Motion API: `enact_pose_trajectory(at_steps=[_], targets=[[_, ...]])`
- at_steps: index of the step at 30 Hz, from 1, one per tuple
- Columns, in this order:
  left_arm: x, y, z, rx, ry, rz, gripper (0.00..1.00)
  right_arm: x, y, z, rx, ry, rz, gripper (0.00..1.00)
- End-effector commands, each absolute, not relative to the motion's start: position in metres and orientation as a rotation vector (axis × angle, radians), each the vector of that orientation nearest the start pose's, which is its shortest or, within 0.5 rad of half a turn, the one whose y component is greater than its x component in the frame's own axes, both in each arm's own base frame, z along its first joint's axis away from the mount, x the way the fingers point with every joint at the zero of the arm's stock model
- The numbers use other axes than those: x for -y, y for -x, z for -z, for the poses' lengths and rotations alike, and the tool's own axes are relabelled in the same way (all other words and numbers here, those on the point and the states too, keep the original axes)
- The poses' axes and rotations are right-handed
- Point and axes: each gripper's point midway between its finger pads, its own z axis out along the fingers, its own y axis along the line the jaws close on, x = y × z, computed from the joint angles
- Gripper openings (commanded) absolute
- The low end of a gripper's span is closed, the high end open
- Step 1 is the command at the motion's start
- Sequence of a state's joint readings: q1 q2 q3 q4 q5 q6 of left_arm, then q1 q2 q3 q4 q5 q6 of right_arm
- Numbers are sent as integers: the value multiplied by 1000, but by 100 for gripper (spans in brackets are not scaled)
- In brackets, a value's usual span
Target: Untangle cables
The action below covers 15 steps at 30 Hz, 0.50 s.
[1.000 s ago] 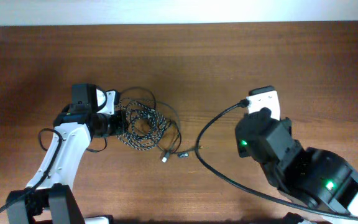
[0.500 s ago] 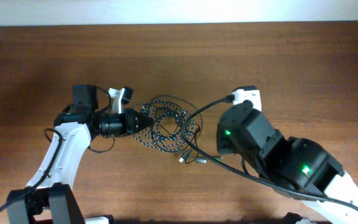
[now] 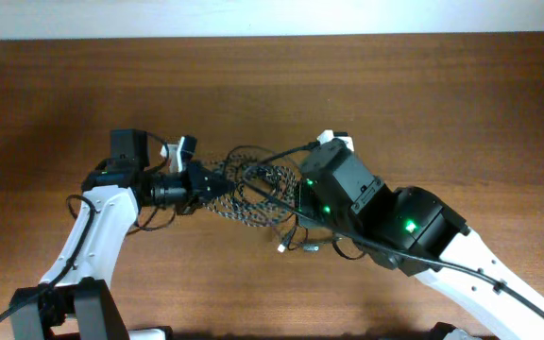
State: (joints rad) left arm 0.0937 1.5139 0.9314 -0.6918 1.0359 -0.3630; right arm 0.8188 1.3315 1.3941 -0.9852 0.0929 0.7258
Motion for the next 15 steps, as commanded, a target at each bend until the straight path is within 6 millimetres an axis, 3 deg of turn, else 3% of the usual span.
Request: enact_pose_trajectory(at_steps=[1, 3, 6, 8, 9, 11, 12, 13, 15], targets=[[122, -302, -139, -2613, 949, 1652, 0, -255, -241, -238, -2639, 88, -585, 29], [122, -302, -141, -2598, 1155, 1691, 0, -250, -237, -230, -2673, 104, -540, 44], [129, -299, -153, -2512, 1628, 1848, 4, -234, -234, -223, -2704, 89, -436, 46], [134, -296, -164, -2496, 1631, 1964, 6, -223, -244, -222, -2660, 77, -333, 47], [135, -295, -167, -2493, 1622, 1992, 2, -229, -247, -223, -2638, 184, -332, 48], [139, -292, -177, -2480, 1586, 2100, 0, -235, -249, -226, -2624, 175, -373, 51], [139, -292, -178, -2480, 1586, 2101, 0, -241, -250, -227, -2634, 55, -449, 50], [139, -292, -178, -2479, 1586, 2104, 0, -255, -245, -227, -2669, -127, -596, 40], [140, -290, -183, -2471, 1573, 2155, 0, -272, -242, -220, -2684, -198, -734, 40]])
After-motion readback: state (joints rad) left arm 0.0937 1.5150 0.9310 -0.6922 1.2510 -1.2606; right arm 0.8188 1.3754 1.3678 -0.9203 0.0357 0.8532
